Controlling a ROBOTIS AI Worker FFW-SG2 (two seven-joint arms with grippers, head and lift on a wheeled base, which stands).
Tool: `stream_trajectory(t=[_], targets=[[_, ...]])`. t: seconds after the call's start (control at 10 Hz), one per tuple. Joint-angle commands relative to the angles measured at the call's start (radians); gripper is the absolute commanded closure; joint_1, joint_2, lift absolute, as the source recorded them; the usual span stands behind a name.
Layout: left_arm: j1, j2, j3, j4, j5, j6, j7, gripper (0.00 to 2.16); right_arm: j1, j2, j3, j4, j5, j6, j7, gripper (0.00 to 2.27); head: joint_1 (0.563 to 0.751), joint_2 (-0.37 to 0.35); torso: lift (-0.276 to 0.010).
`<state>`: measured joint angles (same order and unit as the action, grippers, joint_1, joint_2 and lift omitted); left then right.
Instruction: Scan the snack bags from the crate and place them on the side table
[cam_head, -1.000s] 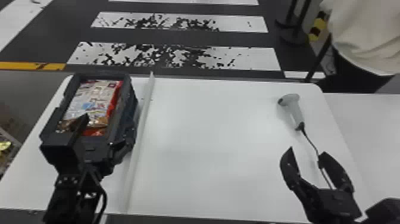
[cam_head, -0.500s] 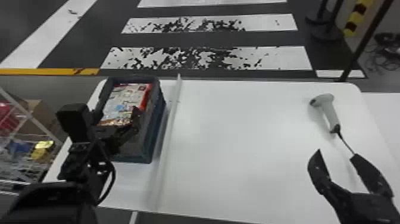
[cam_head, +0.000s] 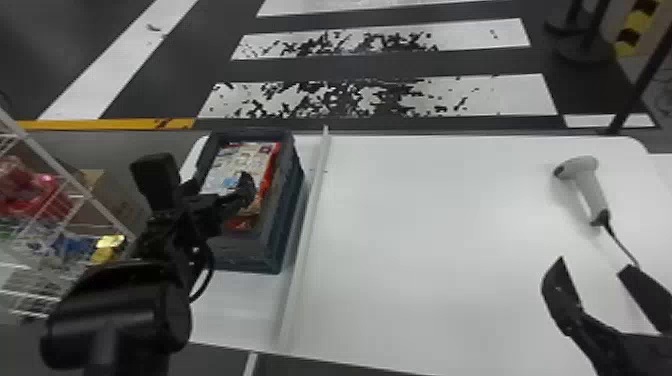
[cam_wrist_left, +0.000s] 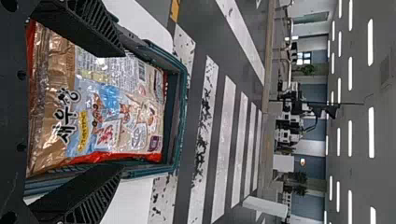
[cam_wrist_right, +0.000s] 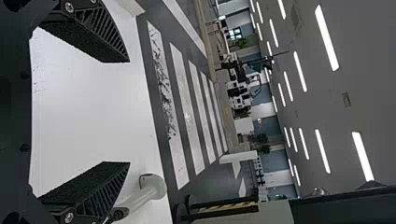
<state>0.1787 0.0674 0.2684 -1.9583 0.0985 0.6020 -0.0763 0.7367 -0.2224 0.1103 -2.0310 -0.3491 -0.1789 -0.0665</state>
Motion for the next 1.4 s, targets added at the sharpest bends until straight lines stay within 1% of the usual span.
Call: stream_trajectory(t=[0.0, 0.1, 0.2, 0.3, 0.4, 0.5, 0.6, 0.7, 0.8, 0.9, 1.0, 1.1, 1.2, 1.3], targets=[[-0.070, 0.002, 0.006, 0.075, -0.022, 0.017, -0.010, 0.00, 0.003, 0.000, 0.000, 0.000, 0.002, 0.000, -0.001, 0.09, 0.695, 0.201, -0.050], [-0.116, 0.006, 0.008, 0.133, -0.029, 0.057, -0.017, 0.00, 0.003, 0.000, 0.000, 0.000, 0.004, 0.000, 0.001, 0.09, 0.695, 0.205, -0.050], [-0.156, 0.008, 0.012, 0.185, -0.033, 0.066, -0.031, 0.00, 0.004, 0.002, 0.000, -0.002, 0.004, 0.000, 0.001, 0.09, 0.695, 0.208, -0.050], [-0.194, 0.009, 0.012, 0.231, -0.057, 0.085, -0.042, 0.00, 0.006, 0.002, 0.000, -0.002, 0.004, 0.000, -0.001, 0.09, 0.695, 0.207, -0.050], [-0.237, 0.012, 0.012, 0.282, -0.077, 0.134, -0.074, 0.00, 0.006, 0.002, 0.000, -0.002, 0.004, 0.000, 0.001, 0.09, 0.695, 0.208, -0.050], [-0.271, 0.017, 0.012, 0.323, -0.092, 0.140, -0.079, 0.00, 0.006, 0.002, 0.000, -0.002, 0.004, 0.000, 0.001, 0.09, 0.695, 0.206, -0.050], [-0.309, 0.022, 0.012, 0.371, -0.103, 0.189, -0.099, 0.00, 0.006, 0.000, 0.000, -0.002, 0.005, 0.000, 0.001, 0.09, 0.695, 0.205, -0.050], [-0.340, 0.032, 0.009, 0.420, -0.105, 0.226, -0.108, 0.00, 0.004, 0.000, 0.000, 0.000, 0.004, 0.000, -0.001, 0.09, 0.695, 0.204, -0.050], [-0.364, 0.043, 0.006, 0.464, -0.117, 0.238, -0.114, 0.07, 0.003, 0.000, 0.000, 0.000, 0.004, 0.000, -0.001, 0.09, 0.695, 0.203, -0.050], [-0.384, 0.055, 0.008, 0.512, -0.131, 0.247, -0.184, 0.41, 0.001, -0.002, 0.000, 0.001, 0.004, 0.000, -0.001, 0.09, 0.695, 0.204, -0.050], [-0.389, 0.057, 0.042, 0.539, -0.129, 0.247, -0.255, 1.16, -0.002, -0.005, 0.000, 0.005, 0.001, 0.000, -0.001, 0.09, 0.695, 0.201, -0.050], [-0.375, 0.055, 0.048, 0.533, -0.128, 0.244, -0.241, 2.04, -0.003, -0.005, 0.002, 0.006, 0.001, 0.003, -0.001, 0.09, 0.695, 0.192, -0.050], [-0.349, 0.054, 0.065, 0.504, -0.123, 0.247, -0.238, 2.13, -0.006, -0.005, 0.002, 0.008, 0.001, 0.003, -0.001, 0.09, 0.695, 0.200, -0.050], [-0.315, 0.052, 0.091, 0.453, -0.103, 0.247, -0.241, 2.13, -0.006, -0.005, 0.003, 0.006, 0.001, 0.003, -0.001, 0.09, 0.695, 0.207, -0.050]])
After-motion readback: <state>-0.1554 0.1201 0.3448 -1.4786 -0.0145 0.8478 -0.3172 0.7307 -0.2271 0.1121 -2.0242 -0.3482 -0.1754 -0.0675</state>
